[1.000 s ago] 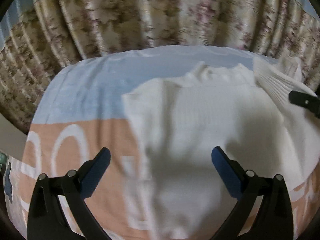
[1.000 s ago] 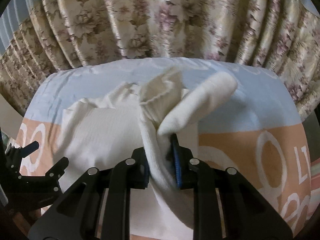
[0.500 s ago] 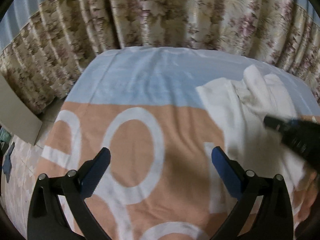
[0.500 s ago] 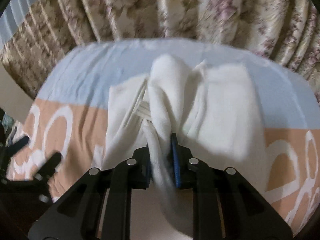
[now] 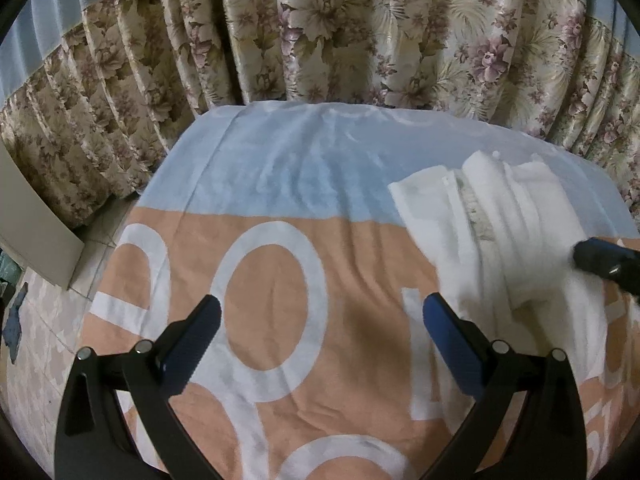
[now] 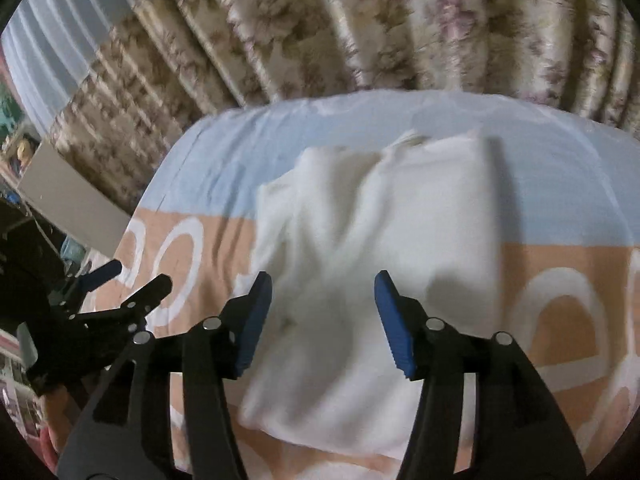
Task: Fold small clothes
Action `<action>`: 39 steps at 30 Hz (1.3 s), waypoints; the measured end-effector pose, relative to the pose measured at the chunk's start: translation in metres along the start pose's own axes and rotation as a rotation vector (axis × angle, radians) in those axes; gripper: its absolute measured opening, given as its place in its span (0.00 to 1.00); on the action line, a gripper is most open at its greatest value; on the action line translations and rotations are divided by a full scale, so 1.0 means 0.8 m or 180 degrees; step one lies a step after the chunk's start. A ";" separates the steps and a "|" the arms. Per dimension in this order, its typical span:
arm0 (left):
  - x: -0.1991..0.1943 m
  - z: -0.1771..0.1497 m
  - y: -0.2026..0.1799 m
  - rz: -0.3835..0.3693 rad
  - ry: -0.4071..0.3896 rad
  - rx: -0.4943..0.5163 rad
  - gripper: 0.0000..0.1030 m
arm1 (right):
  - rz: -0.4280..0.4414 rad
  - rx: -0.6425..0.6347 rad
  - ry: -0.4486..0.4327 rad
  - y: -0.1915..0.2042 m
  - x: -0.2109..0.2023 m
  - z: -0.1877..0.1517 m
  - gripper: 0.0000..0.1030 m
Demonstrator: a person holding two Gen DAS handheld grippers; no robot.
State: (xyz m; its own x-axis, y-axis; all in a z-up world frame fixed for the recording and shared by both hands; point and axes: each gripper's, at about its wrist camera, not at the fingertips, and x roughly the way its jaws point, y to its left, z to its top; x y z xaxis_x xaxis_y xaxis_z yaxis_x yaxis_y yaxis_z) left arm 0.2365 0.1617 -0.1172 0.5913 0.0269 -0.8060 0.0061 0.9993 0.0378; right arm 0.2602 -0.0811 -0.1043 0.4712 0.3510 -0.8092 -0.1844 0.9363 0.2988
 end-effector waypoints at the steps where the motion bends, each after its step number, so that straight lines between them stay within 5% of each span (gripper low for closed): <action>1: 0.000 0.003 -0.005 -0.0057 0.0003 -0.0001 0.99 | -0.0055 0.0007 -0.0026 -0.008 -0.006 -0.001 0.53; 10: 0.016 0.032 -0.098 -0.0613 0.0081 0.0275 0.99 | -0.0333 0.0281 -0.0074 -0.090 -0.019 -0.026 0.53; 16: 0.056 0.035 -0.154 -0.0782 0.0269 0.0391 0.97 | -0.0341 0.0393 -0.0089 -0.120 -0.021 -0.044 0.53; 17: 0.058 0.033 -0.160 -0.0792 0.0264 0.0422 0.94 | -0.0345 0.0404 -0.0090 -0.123 -0.021 -0.044 0.53; 19: 0.067 0.030 -0.169 -0.0844 0.0325 0.0471 0.70 | -0.0334 0.0454 -0.0092 -0.130 -0.019 -0.046 0.53; 27: 0.082 0.025 -0.164 -0.0893 0.0374 0.0428 0.71 | -0.0160 0.0498 -0.0130 -0.136 -0.014 -0.048 0.53; 31: 0.076 0.021 -0.165 -0.1023 0.0327 0.0437 0.36 | -0.0089 0.0287 -0.0101 -0.121 -0.002 -0.050 0.39; 39: 0.070 0.030 -0.152 -0.1234 0.0350 0.0379 0.25 | 0.0065 0.0221 -0.0045 -0.118 0.011 -0.044 0.35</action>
State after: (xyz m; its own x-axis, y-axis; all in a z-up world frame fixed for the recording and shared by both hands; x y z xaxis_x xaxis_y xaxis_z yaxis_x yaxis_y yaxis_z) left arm 0.2883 0.0407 -0.1529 0.4372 -0.3414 -0.8321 0.3081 0.9260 -0.2181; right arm 0.2511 -0.1667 -0.1573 0.4803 0.3698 -0.7954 -0.1342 0.9271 0.3500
